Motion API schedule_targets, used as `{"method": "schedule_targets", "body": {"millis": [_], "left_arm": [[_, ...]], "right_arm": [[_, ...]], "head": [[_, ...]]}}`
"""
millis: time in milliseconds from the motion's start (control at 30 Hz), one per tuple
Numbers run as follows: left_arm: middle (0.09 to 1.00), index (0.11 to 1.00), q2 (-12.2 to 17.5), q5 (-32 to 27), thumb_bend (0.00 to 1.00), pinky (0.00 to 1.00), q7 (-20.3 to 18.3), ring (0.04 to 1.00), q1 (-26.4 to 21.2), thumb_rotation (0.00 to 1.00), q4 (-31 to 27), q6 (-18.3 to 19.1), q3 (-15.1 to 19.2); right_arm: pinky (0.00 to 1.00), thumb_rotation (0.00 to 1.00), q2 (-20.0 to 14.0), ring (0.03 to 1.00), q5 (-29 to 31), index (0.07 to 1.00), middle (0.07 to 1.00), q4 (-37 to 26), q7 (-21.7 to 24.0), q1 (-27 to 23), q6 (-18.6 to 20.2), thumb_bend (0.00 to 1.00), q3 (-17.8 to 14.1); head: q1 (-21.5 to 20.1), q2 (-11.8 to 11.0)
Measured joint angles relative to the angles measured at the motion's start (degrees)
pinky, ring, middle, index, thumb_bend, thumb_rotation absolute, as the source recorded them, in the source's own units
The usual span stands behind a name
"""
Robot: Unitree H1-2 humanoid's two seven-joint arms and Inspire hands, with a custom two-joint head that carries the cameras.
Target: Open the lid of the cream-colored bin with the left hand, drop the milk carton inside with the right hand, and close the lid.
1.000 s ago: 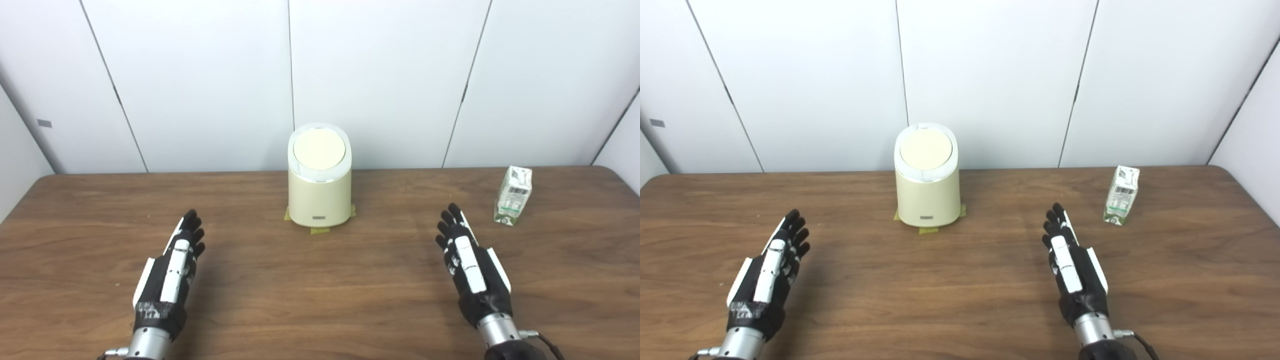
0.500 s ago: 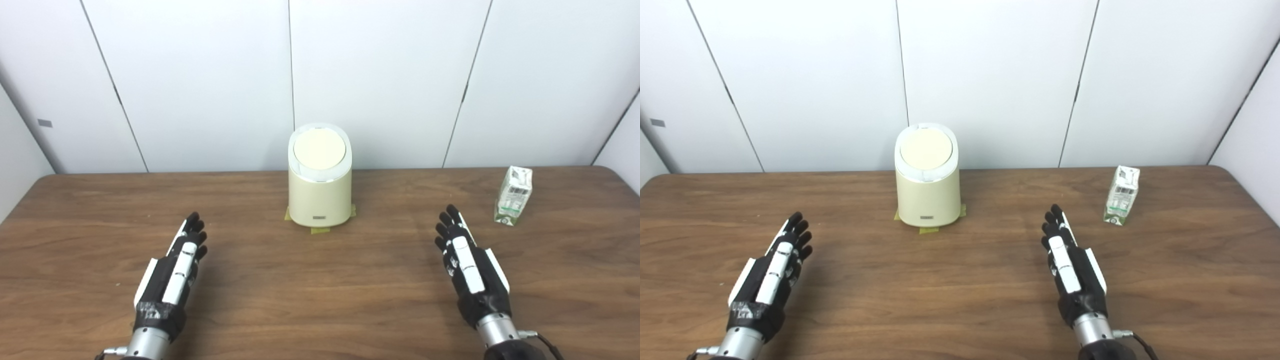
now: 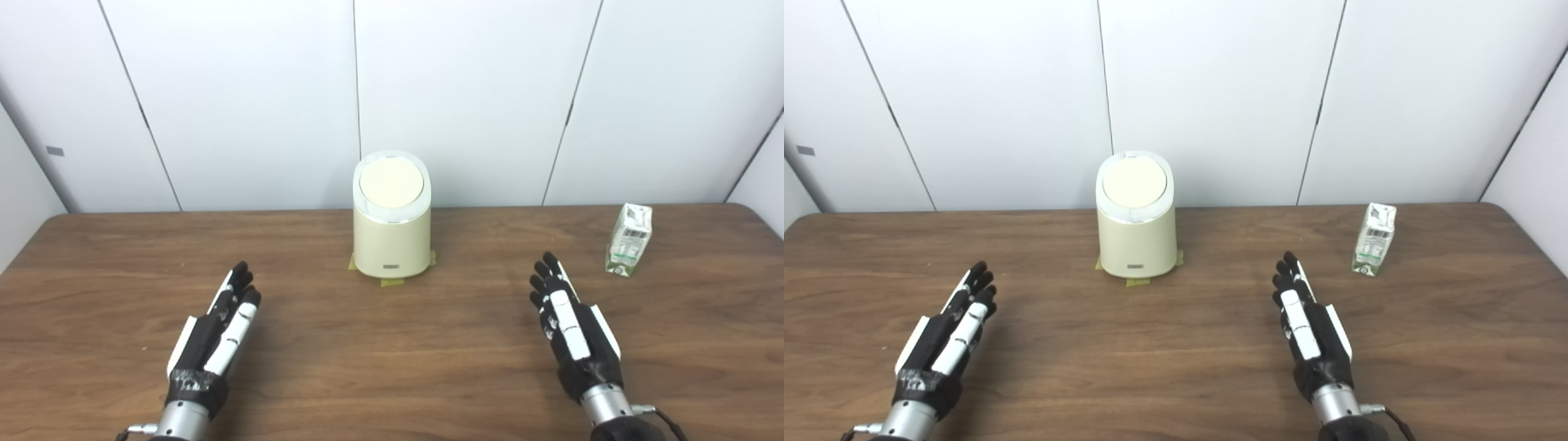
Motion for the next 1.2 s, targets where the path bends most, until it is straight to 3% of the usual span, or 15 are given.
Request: {"method": "schedule_targets", "body": {"millis": [133, 300, 400, 567, 733, 833, 1000, 1200], "left_arm": [[0.995, 1.0, 0.03, 0.59, 0.55, 0.98, 0.03, 0.997, -0.01, 0.54, 0.0, 0.1, -0.03], [0.973, 0.997, -0.28, 0.24, 0.67, 0.97, 0.37, 0.98, -0.91, 0.4, -0.01, 1.11, 0.54], [0.974, 0.997, -0.01, 1.19, 0.74, 0.98, 0.69, 0.975, -3.3, 0.37, -0.75, 4.86, 0.43], [0.999, 1.0, 5.09, 3.16, 0.81, 0.96, -1.34, 0.978, -14.83, 0.29, -1.78, 11.85, -1.17], [0.999, 1.0, 11.55, 7.69, 0.85, 0.93, -5.02, 0.966, -30.28, 0.26, 2.49, 13.79, -6.68], [0.992, 1.0, 12.07, 8.63, 0.89, 0.94, -7.59, 0.966, -37.92, 0.23, 8.71, 14.23, -9.2], [1.0, 1.0, 12.04, 11.59, 0.89, 0.92, -12.04, 0.97, -44.64, 0.17, 17.27, 14.41, -15.03], [0.987, 0.998, 11.09, 19.46, 0.9, 0.88, -14.84, 0.962, -52.95, 0.11, 26.56, 14.49, -22.93]], "right_arm": [[1.0, 0.82, 0.0, 0.986, 0.01, 1.0, 0.993, -0.01, 0.01, 0.0, 0.01, 0.63, 0.04], [1.0, 0.82, -0.06, 0.99, 0.15, 1.0, 0.994, 0.08, 0.05, -0.08, 0.01, 0.63, -0.02], [0.99, 0.82, -0.06, 0.985, 0.17, 1.0, 0.99, 0.4, 0.05, -0.19, 0.0, 0.63, -0.11], [0.99, 0.81, -0.05, 0.986, 0.34, 1.0, 0.989, 1.44, 0.07, -0.5, -0.04, 0.63, -0.15], [0.99, 0.82, 0.01, 0.982, 0.43, 1.0, 0.985, 2.2, 0.08, -0.73, -0.15, 0.63, -0.15], [0.99, 0.81, 0.11, 0.975, 0.43, 0.998, 0.98, 2.17, 0.08, -0.91, -0.17, 0.62, -0.08], [0.98, 0.8, 0.16, 0.97, 0.45, 0.996, 0.976, 2.11, 0.08, -0.91, -0.15, 0.63, -0.12], [0.98, 0.81, 0.15, 0.969, 0.67, 0.994, 0.974, 1.71, 0.09, -0.81, -0.03, 0.62, -0.13]], "head": [[0.0, -0.18], [0.26, -0.53], [0.44, -0.88], [-0.35, -1.23], [-1.05, -1.32], [-1.05, -1.41], [-1.05, -1.49], [-0.09, -2.28]]}}
